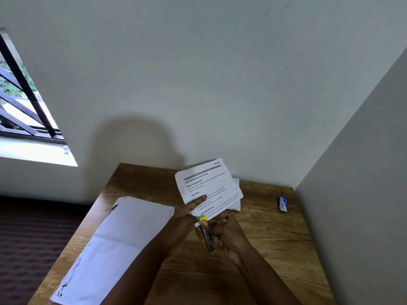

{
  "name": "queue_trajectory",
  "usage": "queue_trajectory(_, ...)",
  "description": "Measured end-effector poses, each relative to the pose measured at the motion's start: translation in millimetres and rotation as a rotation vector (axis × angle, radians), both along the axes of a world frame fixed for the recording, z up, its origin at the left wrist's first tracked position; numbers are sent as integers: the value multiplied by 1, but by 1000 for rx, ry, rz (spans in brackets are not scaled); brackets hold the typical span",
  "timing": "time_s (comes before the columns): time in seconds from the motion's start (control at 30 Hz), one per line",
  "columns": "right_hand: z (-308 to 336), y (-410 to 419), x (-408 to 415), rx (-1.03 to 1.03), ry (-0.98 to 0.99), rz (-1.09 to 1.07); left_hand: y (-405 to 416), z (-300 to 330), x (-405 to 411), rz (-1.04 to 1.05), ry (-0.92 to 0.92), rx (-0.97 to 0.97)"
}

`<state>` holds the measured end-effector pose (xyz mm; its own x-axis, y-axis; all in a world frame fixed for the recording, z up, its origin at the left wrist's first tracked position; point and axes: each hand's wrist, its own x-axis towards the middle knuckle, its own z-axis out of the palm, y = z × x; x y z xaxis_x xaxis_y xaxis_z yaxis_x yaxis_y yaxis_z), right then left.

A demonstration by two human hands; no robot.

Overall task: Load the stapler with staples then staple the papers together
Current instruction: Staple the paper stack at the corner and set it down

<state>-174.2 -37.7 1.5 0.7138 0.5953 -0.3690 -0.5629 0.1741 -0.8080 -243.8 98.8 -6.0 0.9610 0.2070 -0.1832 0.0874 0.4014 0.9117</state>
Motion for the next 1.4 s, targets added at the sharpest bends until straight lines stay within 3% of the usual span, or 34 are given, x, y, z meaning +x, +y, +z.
queue_trajectory(0.3, -10, 1, 6, -145, -75, -9, -6, 8, 0, 11, -14, -50)
queue_trajectory(0.47, -13, -9, 16, -32, 40, 75, -5, 8, 0, 18, -13, -64)
queue_trajectory(0.6, -14, -27, 34, 117, 244, -40, -1, 6, -1, -8, -39, -120)
queue_trajectory(0.7, -11, -40, 51, 63, 204, -135, 3, 7, -4, -102, -66, -132)
queue_trajectory(0.8, -1, -47, 63, 58, 47, -155, 6, 5, -7, -218, -54, -11)
queue_trajectory(0.9, 10, -52, 70, 66, 58, -225, 6, 5, -7, -297, -36, 182)
queue_trajectory(1.03, 22, -54, 74, -133, 88, -318, -1, 13, -4, -195, -49, 413)
queue_trajectory(1.17, 29, -56, 81, -249, 144, -295, -7, 20, -2, -75, 28, 321)
queue_trajectory(1.4, 37, -60, 75, -238, 275, -251, -6, 16, -4, -46, 98, 205)
